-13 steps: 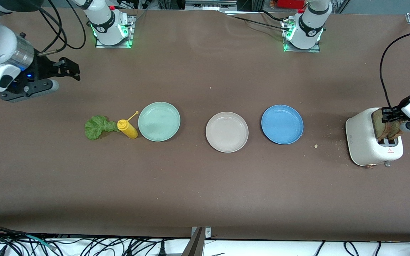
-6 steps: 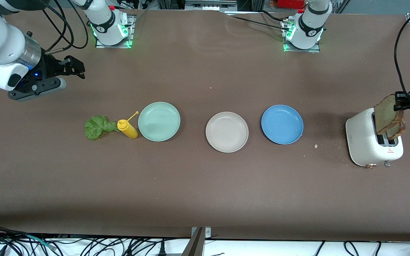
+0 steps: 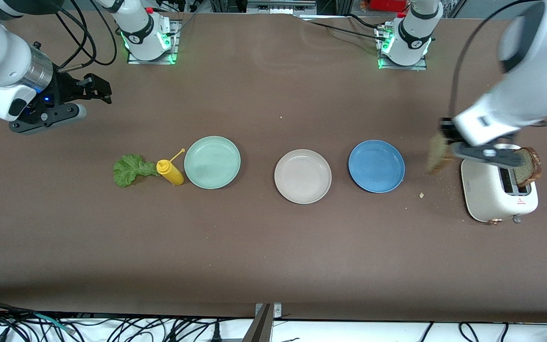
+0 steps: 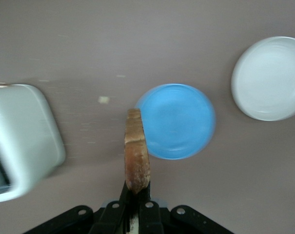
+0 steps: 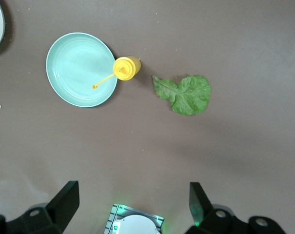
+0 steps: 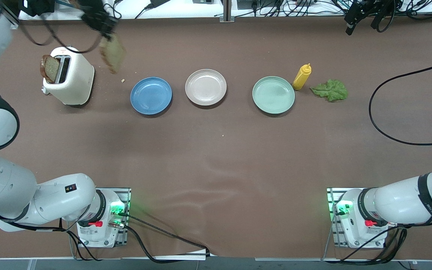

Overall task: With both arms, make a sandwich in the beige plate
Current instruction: 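Carry the bread slice with the left gripper onto the beige plate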

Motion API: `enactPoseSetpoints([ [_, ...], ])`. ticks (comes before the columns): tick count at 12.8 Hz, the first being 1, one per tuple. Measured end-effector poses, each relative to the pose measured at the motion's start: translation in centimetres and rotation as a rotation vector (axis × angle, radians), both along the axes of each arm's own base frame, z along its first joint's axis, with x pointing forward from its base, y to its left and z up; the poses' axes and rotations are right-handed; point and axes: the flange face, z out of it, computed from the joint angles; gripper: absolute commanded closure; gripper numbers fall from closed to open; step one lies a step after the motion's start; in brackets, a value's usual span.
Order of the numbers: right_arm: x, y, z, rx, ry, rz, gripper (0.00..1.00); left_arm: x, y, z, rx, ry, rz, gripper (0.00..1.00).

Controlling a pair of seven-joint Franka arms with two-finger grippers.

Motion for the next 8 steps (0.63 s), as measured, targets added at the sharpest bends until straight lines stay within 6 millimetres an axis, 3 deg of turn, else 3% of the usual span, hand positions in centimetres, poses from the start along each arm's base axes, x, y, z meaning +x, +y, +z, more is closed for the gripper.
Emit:
enactPoseSetpoints([
  [2, 0.0, -0.1, 0.0, 0.000, 0.001, -0.001, 0.00, 0.2, -4.2, -3.1, -0.154, 0.092, 0.043, 1.00],
  [6, 0.0, -0.2, -0.1, 0.003, 0.004, 0.015, 0.00, 5.5, -5.1, -9.0, -0.495, 0.185, 0.186, 1.00],
  [8, 0.0, -0.3, 0.0, 0.004, 0.005, 0.019, 0.00, 7.5, -5.5, -13.0, -0.649, 0.226, 0.222, 1.00],
])
